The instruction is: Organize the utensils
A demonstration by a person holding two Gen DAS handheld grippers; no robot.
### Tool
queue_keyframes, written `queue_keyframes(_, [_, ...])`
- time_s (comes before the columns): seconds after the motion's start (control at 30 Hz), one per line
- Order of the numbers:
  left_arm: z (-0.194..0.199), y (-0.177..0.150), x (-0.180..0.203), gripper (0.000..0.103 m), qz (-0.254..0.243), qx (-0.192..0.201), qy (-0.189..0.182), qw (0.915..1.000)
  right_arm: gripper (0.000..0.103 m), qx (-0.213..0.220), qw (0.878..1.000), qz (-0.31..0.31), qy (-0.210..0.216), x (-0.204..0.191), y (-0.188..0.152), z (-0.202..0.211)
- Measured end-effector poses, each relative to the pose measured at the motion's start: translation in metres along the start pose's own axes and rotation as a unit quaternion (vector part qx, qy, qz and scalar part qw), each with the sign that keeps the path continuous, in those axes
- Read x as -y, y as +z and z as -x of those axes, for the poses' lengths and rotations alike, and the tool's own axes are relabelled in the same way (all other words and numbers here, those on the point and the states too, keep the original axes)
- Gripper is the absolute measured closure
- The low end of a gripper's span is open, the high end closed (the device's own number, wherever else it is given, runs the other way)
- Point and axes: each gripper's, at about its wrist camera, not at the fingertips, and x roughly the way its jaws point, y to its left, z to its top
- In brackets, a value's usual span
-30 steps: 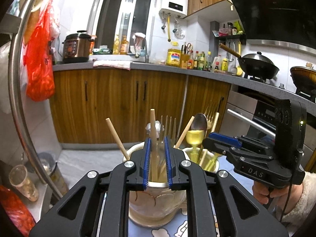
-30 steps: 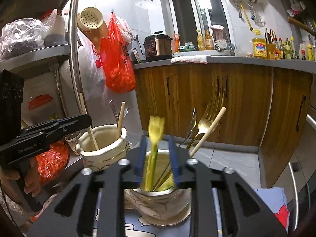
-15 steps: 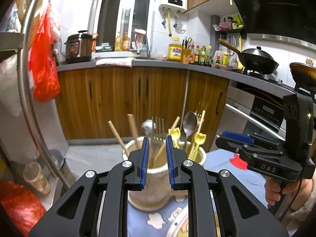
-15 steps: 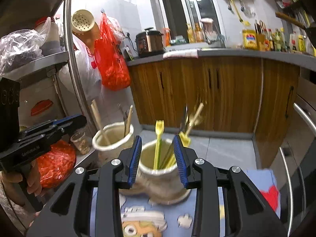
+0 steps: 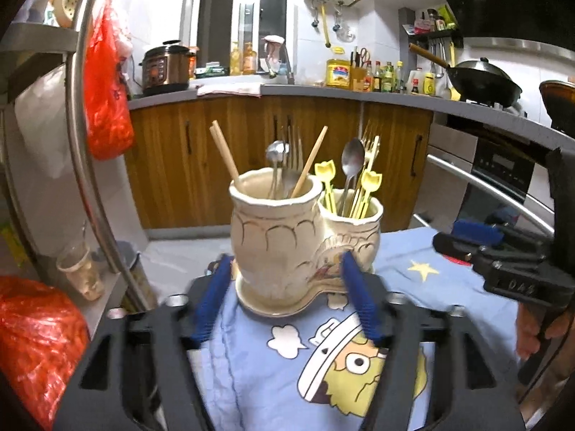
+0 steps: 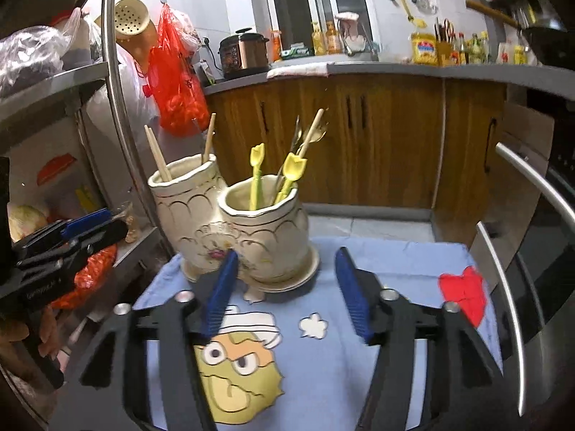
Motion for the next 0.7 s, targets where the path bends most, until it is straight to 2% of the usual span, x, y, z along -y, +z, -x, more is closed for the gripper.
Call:
queue_keyframes(0.1, [-0.0005, -0.0027, -0.0023, 0.023, 0.003, 0.005, 0.003, 1.0, 0.026, 0.001, 1.0, -0.004, 0.006, 0.0044, -0.0011, -0.0002])
queue_keyframes(0.17, [0.0002, -0.0036, -0.0044, 0.015, 0.006, 0.01, 0.003, 0.9999, 0.021, 0.005, 1.0, -0.003, 0.005, 0.005, -0.0011, 0.0011])
queue_keyframes(0.3, [0.0031, -0.0053, -0.0026, 0.01, -0.004, 0.022, 0.019, 0.9996, 0.012, 0.021, 1.0, 0.003, 0.002, 0.0042, -0.0008, 0.0047])
queue_keyframes(0.5, [0.0038, -0.0043, -0.0006, 0.007, -0.007, 0.02, 0.023, 0.9995, 0.006, 0.028, 1.0, -0.005, 0.001, 0.0044, -0.0015, 0.0063])
queue_keyframes(0.7, [0.0028, -0.0055, 0.0031, 0.006, -0.01, 0.011, 0.021, 0.9997, 0.006, 0.032, 0.999, 0.002, -0.002, 0.0028, -0.0015, 0.0067])
